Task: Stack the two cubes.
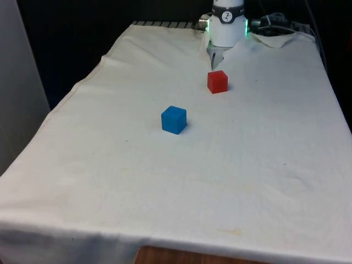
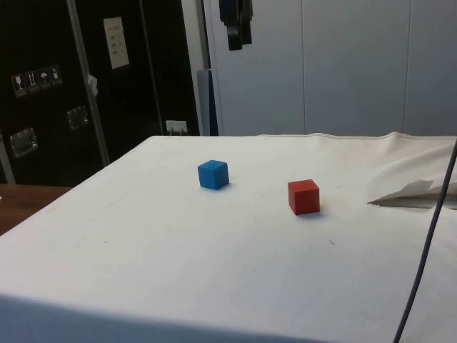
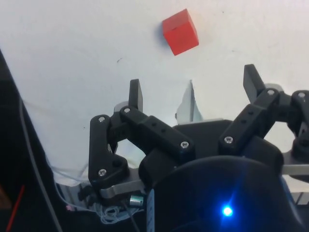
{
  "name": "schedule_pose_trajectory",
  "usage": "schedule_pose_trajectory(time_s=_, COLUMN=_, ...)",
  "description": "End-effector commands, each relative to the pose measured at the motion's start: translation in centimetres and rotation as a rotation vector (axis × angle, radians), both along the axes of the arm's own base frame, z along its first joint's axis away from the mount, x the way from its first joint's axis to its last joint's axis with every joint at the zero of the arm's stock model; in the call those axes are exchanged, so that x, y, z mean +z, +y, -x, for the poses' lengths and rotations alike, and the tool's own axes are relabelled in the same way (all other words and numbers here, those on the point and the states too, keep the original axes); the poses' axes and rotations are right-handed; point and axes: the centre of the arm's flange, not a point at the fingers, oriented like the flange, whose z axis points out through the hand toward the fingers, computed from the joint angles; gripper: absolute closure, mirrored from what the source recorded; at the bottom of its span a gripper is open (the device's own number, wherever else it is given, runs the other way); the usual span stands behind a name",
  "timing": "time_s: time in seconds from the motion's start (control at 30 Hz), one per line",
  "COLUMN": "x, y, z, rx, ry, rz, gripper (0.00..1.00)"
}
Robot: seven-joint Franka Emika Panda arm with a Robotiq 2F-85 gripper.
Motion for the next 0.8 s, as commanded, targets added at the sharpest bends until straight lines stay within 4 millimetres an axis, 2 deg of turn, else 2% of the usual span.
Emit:
schedule_pose_trajectory(time_s=0.0, x=-0.1, y=0.0, z=0.2, rx=0.003, ry=-0.012, rz=0.012, gripper=0.00)
schedule_pose_trajectory(time_s=0.77, x=-2.8, y=0.1, z=2.6, rx=0.048, ry=-0.015, rz=0.056, gripper=0.00)
